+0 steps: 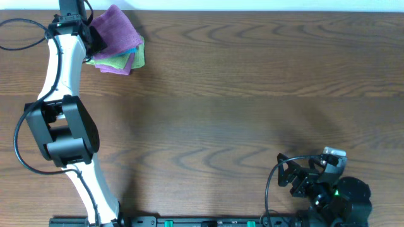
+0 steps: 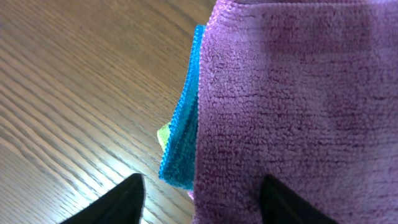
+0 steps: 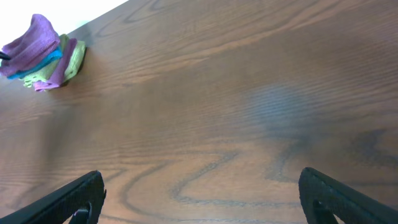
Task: Fold the cloth
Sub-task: 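Lower the cloth onto the stack and open the left gripper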
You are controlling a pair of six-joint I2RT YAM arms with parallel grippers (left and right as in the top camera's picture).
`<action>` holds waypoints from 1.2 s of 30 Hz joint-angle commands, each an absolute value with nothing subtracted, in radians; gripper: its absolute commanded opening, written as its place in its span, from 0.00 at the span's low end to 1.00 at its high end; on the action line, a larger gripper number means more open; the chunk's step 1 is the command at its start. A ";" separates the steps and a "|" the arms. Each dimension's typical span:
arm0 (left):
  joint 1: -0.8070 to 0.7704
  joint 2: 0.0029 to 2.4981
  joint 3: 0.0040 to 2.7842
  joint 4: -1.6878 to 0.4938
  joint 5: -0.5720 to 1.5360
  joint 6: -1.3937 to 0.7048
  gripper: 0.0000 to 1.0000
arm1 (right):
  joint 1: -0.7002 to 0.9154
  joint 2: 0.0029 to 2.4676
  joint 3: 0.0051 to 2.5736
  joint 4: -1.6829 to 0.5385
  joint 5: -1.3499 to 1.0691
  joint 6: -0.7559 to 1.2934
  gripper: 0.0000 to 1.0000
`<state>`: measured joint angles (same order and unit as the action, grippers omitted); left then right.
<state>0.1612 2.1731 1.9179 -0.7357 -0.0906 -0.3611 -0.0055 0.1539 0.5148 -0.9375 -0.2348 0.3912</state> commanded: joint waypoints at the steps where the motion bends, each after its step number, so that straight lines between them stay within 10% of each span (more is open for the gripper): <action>1: 0.165 2.184 1.942 -0.740 -0.124 -0.355 0.69 | -0.014 0.147 0.512 -0.936 -0.233 0.404 0.99; 20: 0.224 2.111 1.942 -0.755 -0.146 -0.336 0.97 | -0.014 0.147 0.512 -0.936 -0.233 0.404 0.99; 36: 0.228 2.011 1.942 -0.825 -0.093 -0.283 0.96 | -0.014 0.147 0.512 -0.936 -0.232 0.404 0.99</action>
<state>0.2256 2.0552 1.9179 -0.8078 -0.1284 -0.3264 -0.0055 0.1539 0.5148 -0.9379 -0.2348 0.3912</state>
